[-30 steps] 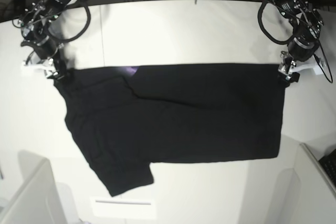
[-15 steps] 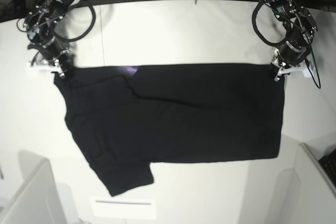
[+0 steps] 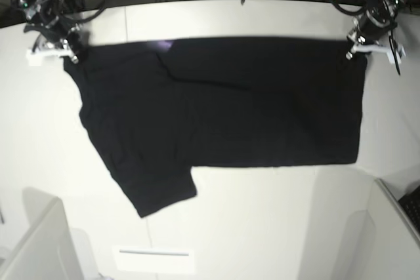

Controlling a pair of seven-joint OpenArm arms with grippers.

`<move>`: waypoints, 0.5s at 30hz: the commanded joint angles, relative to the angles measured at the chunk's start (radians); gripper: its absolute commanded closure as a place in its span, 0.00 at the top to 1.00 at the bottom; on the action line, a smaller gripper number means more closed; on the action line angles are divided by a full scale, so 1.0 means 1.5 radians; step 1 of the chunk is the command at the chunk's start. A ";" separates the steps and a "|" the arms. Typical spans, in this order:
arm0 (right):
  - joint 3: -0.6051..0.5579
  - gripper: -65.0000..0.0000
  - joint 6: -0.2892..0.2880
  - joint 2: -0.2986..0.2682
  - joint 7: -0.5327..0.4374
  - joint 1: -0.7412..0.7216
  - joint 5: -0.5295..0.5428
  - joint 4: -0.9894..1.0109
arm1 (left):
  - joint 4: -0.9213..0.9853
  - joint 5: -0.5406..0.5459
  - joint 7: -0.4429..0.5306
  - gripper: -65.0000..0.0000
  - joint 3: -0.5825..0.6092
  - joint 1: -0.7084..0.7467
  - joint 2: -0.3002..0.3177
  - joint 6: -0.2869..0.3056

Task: Fold the T-shirt properly
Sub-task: 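Lay the folded edge down and drag it back with both grippers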

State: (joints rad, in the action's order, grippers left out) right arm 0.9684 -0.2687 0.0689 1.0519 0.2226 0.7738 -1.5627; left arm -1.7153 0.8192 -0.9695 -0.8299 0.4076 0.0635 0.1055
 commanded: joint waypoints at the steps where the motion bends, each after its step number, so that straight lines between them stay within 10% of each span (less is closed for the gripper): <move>1: 0.018 0.00 -0.001 -0.005 -0.005 0.005 0.004 -0.024 | -0.021 0.004 0.017 0.00 -0.007 0.014 0.008 0.002; 15: 0.087 0.00 -0.003 -0.003 0.095 0.041 0.004 -0.057 | -0.037 0.005 0.015 0.00 -0.041 0.073 -0.004 0.002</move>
State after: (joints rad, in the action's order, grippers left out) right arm 1.0931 -0.2691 0.0776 1.2171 0.2821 0.7712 -1.6283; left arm -1.7542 0.8383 -0.9783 -0.8768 0.5083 0.0467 0.1104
